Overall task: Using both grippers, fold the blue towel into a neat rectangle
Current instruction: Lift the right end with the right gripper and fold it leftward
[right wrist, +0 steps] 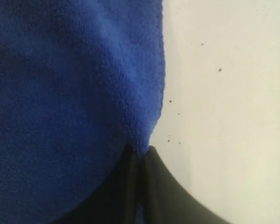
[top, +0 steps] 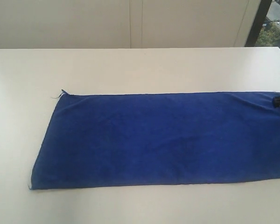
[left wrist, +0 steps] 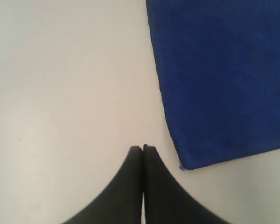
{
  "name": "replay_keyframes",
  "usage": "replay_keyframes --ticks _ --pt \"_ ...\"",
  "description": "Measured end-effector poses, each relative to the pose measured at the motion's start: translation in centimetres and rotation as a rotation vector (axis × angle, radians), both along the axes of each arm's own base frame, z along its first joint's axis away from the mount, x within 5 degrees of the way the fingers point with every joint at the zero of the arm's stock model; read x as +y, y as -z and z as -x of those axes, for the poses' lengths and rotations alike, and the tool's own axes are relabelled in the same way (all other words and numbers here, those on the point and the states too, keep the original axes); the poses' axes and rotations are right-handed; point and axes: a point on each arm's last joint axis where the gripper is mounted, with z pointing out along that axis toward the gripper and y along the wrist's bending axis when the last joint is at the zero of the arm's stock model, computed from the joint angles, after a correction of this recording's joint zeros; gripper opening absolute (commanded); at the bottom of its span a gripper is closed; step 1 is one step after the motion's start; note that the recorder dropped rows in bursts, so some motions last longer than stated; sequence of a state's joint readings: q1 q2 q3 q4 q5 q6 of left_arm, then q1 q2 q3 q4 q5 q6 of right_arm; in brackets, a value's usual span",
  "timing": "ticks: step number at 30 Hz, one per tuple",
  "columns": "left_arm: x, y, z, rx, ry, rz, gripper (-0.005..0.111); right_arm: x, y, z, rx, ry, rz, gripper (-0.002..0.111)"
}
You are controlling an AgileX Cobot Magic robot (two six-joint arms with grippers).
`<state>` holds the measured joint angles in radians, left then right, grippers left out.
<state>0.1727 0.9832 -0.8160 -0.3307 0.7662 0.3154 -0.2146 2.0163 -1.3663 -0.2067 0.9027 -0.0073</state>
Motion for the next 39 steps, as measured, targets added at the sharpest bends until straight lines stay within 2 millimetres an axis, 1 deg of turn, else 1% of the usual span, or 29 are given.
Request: replay_keyframes --ticks 3,7,12,13,17,20,22,26,29,35,37,38,39 --pt "0.0 0.0 0.0 0.000 0.000 0.000 0.000 0.1 -1.5 -0.3 -0.040 0.006 -0.002 0.000" --pt "0.0 0.0 0.0 0.000 0.000 0.000 0.000 1.8 -4.7 -0.2 -0.095 -0.016 0.000 0.000" --pt "0.0 0.0 0.0 0.000 0.000 0.000 0.000 5.3 -9.7 0.4 -0.198 -0.092 0.000 0.000" --pt "0.0 0.0 0.0 0.000 0.000 0.000 0.000 6.3 -10.8 0.7 -0.219 -0.116 -0.001 0.000" --pt "0.0 0.0 0.0 0.000 0.000 0.000 0.000 9.6 -13.9 1.7 -0.283 -0.198 -0.013 0.000" --pt "0.0 0.0 0.0 0.000 0.000 0.000 0.000 12.0 -15.6 2.4 -0.323 -0.263 -0.021 0.000" --pt "0.0 0.0 0.0 0.000 0.000 0.000 0.000 13.8 -16.5 2.8 -0.350 -0.313 -0.031 0.000" --pt "0.0 0.0 0.0 0.000 0.000 0.000 0.000 17.0 -17.4 3.4 -0.376 -0.405 -0.049 0.000" --pt "0.0 0.0 0.0 0.000 0.000 0.000 0.000 19.1 -17.9 3.7 -0.395 -0.464 -0.063 0.000" --pt "0.0 0.0 0.0 0.000 0.000 0.000 0.000 22.6 -20.0 4.3 -0.468 -0.569 -0.088 0.000" --pt "0.0 0.0 0.0 0.000 0.000 0.000 0.000 24.0 -20.4 4.6 -0.480 -0.605 -0.099 0.000" --pt "0.0 0.0 0.0 0.000 0.000 0.000 0.000 25.0 -20.4 4.7 -0.483 -0.632 -0.106 0.000" --pt "0.0 0.0 0.0 0.000 0.000 0.000 0.000 25.5 -20.4 4.8 -0.486 -0.645 -0.110 0.000"
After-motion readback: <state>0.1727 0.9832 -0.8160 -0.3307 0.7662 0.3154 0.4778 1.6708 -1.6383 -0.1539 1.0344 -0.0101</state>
